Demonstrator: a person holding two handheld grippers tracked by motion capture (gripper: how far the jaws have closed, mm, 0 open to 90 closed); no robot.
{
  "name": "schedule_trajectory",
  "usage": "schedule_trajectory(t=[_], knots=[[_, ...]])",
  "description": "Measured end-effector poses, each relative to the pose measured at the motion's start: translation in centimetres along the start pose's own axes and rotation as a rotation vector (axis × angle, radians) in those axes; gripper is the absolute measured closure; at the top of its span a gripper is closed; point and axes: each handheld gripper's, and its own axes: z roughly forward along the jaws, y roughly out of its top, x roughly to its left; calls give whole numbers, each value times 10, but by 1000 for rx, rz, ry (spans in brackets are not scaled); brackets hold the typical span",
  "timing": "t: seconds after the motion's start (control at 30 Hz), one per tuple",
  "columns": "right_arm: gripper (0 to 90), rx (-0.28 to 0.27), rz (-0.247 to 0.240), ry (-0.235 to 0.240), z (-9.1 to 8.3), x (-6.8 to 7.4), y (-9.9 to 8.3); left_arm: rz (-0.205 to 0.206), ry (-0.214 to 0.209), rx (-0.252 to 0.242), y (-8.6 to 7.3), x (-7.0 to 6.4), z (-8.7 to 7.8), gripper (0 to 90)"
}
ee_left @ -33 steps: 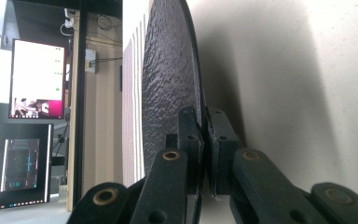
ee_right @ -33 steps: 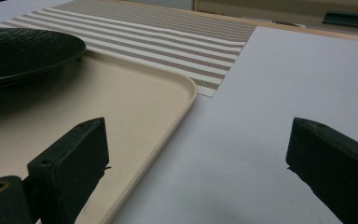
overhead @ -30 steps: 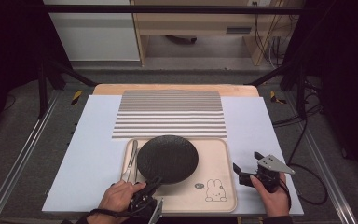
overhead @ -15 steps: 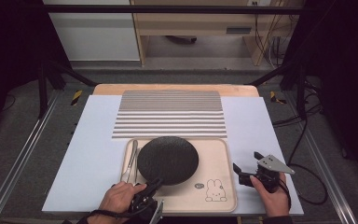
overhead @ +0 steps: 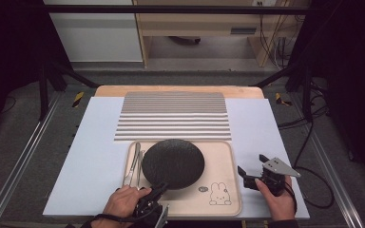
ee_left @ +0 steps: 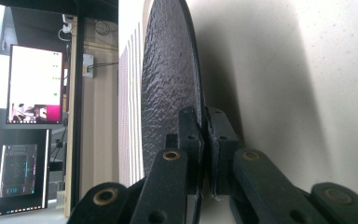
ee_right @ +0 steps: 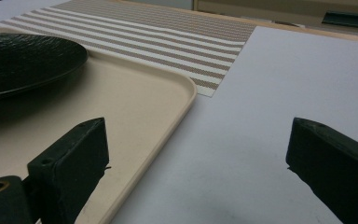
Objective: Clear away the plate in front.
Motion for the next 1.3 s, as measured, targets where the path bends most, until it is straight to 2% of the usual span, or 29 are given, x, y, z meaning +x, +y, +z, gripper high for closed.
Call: schedule_trajectory(t=[0.27, 0.7, 0.8, 0.93, 0.97, 1.1, 1.3], knots=[[61, 0, -1, 1, 0, 0, 0, 1, -5, -14, 5, -4, -1, 864], [61, 0, -2, 0, 0, 0, 0, 9, -29, -21, 3, -7, -2, 869], [61, 0, -3, 1, 0, 1, 0, -10, -48, -25, 0, -8, -1, 860], [61, 1, -5, 1, 0, 1, 0, -2, -64, -14, -4, -12, -1, 840], [61, 1, -5, 0, 0, 0, 0, -13, -73, -14, -4, -13, -1, 836], [61, 2, -7, 0, 0, 1, 0, -9, -90, -8, -4, -14, 0, 822], [61, 4, -5, 1, 0, 0, 0, -28, -125, -9, -4, -15, 3, 799]])
